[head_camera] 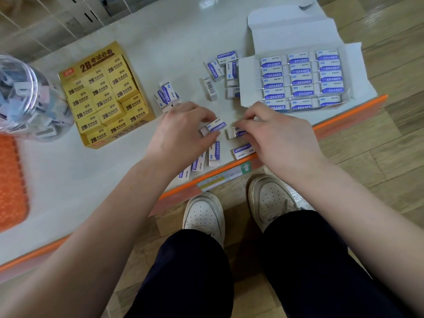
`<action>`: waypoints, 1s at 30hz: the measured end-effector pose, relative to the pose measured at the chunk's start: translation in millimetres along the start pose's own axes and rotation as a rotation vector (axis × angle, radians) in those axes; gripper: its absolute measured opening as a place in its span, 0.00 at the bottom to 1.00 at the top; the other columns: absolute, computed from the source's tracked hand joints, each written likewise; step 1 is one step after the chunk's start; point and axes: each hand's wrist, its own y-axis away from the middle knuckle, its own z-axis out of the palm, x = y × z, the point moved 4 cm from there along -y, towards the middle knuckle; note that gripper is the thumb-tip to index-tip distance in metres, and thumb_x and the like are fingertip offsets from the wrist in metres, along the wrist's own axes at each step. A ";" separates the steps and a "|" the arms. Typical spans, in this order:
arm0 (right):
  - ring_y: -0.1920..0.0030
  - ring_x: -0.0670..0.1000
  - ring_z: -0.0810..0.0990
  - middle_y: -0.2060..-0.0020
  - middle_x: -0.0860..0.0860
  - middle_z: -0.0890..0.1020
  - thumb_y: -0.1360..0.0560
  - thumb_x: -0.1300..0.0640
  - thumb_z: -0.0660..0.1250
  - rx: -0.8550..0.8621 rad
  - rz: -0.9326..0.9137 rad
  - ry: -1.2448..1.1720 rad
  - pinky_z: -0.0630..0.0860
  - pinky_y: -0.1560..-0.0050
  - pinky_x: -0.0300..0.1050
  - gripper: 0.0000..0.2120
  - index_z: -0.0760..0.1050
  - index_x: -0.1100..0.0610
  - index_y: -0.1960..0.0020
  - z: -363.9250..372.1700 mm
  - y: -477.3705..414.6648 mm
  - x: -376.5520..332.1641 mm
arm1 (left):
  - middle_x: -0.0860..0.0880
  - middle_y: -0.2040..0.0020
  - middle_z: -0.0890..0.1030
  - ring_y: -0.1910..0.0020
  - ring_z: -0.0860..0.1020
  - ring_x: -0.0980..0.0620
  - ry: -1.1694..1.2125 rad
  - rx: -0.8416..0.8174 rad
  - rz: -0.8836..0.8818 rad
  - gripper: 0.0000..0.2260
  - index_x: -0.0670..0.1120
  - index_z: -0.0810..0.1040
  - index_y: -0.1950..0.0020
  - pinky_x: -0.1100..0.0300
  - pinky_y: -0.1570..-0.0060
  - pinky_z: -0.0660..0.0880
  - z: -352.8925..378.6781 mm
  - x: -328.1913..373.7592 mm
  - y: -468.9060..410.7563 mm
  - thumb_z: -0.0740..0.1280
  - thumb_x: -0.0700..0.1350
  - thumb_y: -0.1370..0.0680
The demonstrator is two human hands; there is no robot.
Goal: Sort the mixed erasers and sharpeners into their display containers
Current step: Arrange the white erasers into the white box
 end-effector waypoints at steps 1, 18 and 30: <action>0.53 0.53 0.78 0.40 0.46 0.71 0.22 0.58 0.62 -0.004 0.009 0.007 0.65 0.66 0.41 0.15 0.73 0.49 0.36 0.8 0.5 0.1 | 0.51 0.48 0.80 0.50 0.72 0.57 -0.006 -0.001 0.003 0.13 0.47 0.80 0.43 0.68 0.49 0.62 0.4 0.6 -1.4 0.70 0.49 0.26; 0.53 0.57 0.78 0.50 0.56 0.80 0.28 0.65 0.67 0.178 0.217 -0.179 0.66 0.51 0.38 0.12 0.80 0.59 0.46 -63.2 11.3 93.7 | 0.48 0.40 0.76 0.41 0.73 0.49 0.034 -0.033 0.223 0.14 0.48 0.76 0.36 0.61 0.40 0.66 10.6 95.5 -64.0 0.63 0.46 0.21; 0.44 0.58 0.74 0.45 0.56 0.77 0.27 0.65 0.65 0.086 0.290 -0.066 0.67 0.48 0.44 0.14 0.79 0.58 0.42 -58.9 13.9 114.4 | 0.52 0.43 0.79 0.39 0.70 0.48 -0.151 -0.150 0.254 0.14 0.56 0.77 0.37 0.55 0.41 0.62 27.0 113.3 -70.0 0.64 0.54 0.22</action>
